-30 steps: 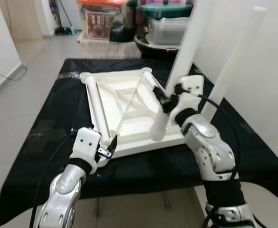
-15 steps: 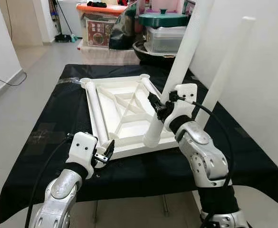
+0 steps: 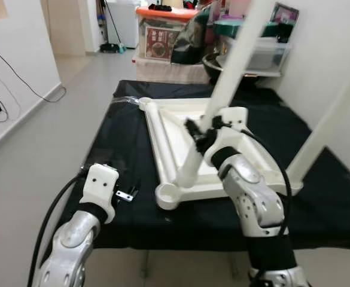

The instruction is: Building children table

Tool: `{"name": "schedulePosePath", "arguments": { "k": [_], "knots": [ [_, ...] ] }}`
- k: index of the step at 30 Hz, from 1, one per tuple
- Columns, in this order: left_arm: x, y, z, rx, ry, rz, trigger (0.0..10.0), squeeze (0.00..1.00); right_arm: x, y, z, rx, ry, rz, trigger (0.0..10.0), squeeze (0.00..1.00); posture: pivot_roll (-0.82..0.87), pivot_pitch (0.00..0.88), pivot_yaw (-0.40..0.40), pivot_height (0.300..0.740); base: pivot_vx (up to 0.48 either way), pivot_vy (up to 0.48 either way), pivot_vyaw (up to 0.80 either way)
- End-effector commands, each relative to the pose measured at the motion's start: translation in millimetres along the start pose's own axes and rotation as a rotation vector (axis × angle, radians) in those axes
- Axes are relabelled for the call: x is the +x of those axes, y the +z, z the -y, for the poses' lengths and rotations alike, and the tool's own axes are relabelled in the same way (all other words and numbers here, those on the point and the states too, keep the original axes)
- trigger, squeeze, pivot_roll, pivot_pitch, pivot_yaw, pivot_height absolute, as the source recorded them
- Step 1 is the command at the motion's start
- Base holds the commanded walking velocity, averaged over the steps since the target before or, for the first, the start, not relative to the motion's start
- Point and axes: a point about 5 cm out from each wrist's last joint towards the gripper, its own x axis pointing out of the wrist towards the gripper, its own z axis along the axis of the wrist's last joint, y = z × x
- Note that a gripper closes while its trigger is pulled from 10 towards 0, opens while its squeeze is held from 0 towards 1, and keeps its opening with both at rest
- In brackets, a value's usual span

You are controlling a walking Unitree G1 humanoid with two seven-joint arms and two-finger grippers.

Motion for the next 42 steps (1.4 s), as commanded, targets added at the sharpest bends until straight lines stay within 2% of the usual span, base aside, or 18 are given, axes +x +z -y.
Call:
{"name": "schedulePosePath", "arguments": {
  "k": [1, 7, 13, 23, 28, 31, 42],
  "knots": [
    [0.4, -1, 5.9, -0.019, -0.018, -0.001, 10.0, 0.00, -2.0, 4, 9.9, -0.001, -0.037, 0.015, 10.0, 0.00, 0.05, 0.000, -0.097, 0.740, 0.000, 0.480, 0.00],
    [-1.7, -1, 6.3, -0.005, -0.034, 0.007, 10.0, 0.00, -0.8, 7, 15.1, -0.018, -0.051, 0.021, 10.0, 0.00, 0.05, 0.000, -0.100, 0.740, 0.000, 0.080, 0.00],
    [-3.5, -1, 8.9, -0.010, -0.069, 0.016, 10.0, 0.00, -0.6, 11, 26.9, -0.038, -0.084, 0.026, 10.0, 0.00, 0.05, 0.000, -0.105, 0.740, 0.000, 0.000, 0.00],
    [-1.5, 1, 7.9, -0.033, -0.056, 0.024, 10.0, 0.00, -0.8, 6, 23.2, -0.028, -0.078, 0.010, 10.0, 0.00, 0.05, 0.000, -0.102, 0.740, 0.000, 0.000, 0.00],
    [-0.8, 2, 6.5, -0.040, -0.058, 0.032, 10.0, 0.00, 0.0, 5, 22.9, -0.019, -0.072, -0.002, 10.0, 0.00, 0.05, 0.000, -0.102, 0.740, 0.000, 0.000, -0.52],
    [-0.3, 2, 6.5, -0.044, -0.062, 0.035, 10.0, 0.00, 0.1, 6, 23.3, -0.027, -0.077, 0.002, 10.0, 0.00, 0.04, 0.000, -0.100, 0.740, 0.349, 0.000, -0.80],
    [0.8, 4, 9.7, -0.053, -0.083, 0.048, 10.0, 0.00, 0.1, 6, 23.2, -0.044, -0.078, 0.009, 10.0, 0.00, 0.04, 0.000, -0.100, 0.740, 0.322, 0.000, 0.00]
  ]
}}
